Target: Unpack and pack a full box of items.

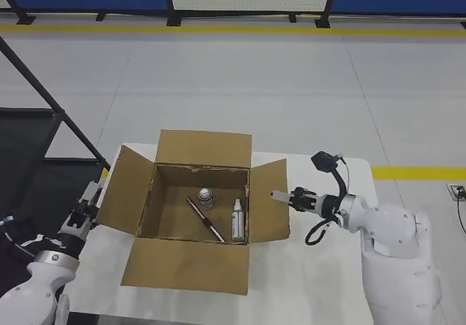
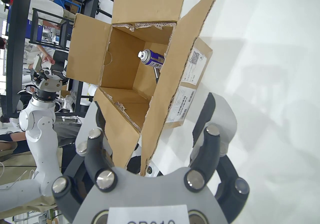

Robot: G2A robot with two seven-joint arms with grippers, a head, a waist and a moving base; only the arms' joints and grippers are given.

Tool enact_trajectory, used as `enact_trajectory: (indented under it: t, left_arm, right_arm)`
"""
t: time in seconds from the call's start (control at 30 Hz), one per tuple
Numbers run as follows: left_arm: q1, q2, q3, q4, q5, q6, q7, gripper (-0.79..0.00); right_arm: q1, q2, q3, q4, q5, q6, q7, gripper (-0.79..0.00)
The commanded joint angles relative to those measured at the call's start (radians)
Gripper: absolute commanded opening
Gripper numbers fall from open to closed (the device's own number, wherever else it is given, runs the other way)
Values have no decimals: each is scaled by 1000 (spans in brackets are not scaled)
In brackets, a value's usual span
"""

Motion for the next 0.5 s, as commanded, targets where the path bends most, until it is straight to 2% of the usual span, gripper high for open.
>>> enact_trajectory:
  t: [0.0,0.1,0.2,0.27,0.3,0.33,0.47]
  left_arm:
    - [7,-1,-3,-2,-6,-1,7,0]
    - [18,-1,-4,-4,-9,-4,15,0]
    - [24,-2,-3,-5,-12,-5,21,0]
    - [26,-2,1,-6,-13,-7,24,0]
    - [26,-2,4,-6,-13,-8,26,0]
    - [27,-2,7,-5,-11,-8,27,0]
    - [26,-2,18,-3,-4,-10,30,0]
  right_arm:
    - [29,7,-1,51,12,-4,12,-428]
    - [56,17,-4,100,34,-12,31,-505]
    - [73,26,-11,129,43,-9,46,-640]
    - [80,32,-15,139,48,-2,48,-643]
    - [81,34,-18,143,51,1,50,-683]
    - [82,37,-20,145,55,3,50,-785]
    - [76,48,-28,141,67,11,45,-785]
